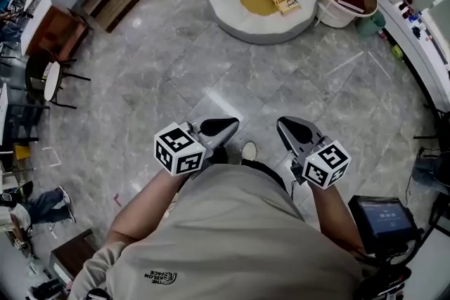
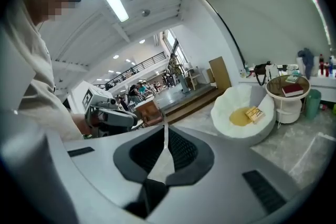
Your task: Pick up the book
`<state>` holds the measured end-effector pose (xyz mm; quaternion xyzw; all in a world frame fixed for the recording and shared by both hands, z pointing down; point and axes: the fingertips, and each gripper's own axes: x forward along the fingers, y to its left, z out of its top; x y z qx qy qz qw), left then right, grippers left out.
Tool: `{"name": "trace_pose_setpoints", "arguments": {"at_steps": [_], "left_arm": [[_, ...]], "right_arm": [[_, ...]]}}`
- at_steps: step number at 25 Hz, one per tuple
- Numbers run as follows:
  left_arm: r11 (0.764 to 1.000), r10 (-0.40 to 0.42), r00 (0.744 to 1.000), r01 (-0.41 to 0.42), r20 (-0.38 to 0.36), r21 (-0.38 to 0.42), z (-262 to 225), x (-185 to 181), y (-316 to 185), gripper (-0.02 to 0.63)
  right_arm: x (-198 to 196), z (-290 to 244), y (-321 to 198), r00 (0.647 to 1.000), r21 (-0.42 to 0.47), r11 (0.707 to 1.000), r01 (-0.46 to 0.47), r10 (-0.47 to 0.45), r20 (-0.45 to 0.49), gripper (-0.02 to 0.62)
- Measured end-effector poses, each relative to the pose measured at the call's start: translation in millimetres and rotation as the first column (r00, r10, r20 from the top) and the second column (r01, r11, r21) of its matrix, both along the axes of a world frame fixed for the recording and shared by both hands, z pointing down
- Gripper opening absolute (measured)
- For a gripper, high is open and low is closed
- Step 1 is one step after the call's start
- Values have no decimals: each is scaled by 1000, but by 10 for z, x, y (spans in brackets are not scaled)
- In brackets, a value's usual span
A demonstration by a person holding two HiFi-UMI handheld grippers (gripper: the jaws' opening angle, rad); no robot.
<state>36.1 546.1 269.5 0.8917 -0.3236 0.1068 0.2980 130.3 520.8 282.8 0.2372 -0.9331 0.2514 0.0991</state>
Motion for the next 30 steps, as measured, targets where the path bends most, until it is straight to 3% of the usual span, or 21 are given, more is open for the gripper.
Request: {"name": "trace_pose_setpoints", "arguments": {"at_steps": [6, 12, 16, 22, 30], "left_arm": [[999, 52, 999, -52, 0, -6, 113, -75, -618, 8], [992, 123, 992, -123, -29, 3, 295, -442, -1483, 9], [980, 201, 979, -200, -37, 10, 227, -680, -2160, 9], [953, 304, 953, -304, 11, 3, 254, -1168, -2912, 9], [948, 317, 949, -317, -7, -44, 415, -1293, -3571, 8]], "right_arm": [[-93, 166, -571, 999, 4, 999, -37, 37, -32, 77], [-391, 394, -1369, 990, -51, 990, -131, 128, -62, 81], [-596, 437, -1989, 974, -89, 975, -204, 194, -114, 81], [-939, 453, -2874, 951, -119, 948, -296, 280, -132, 81], [-855, 845, -3728, 926, -218, 901, -375, 351, -142, 83]]}}
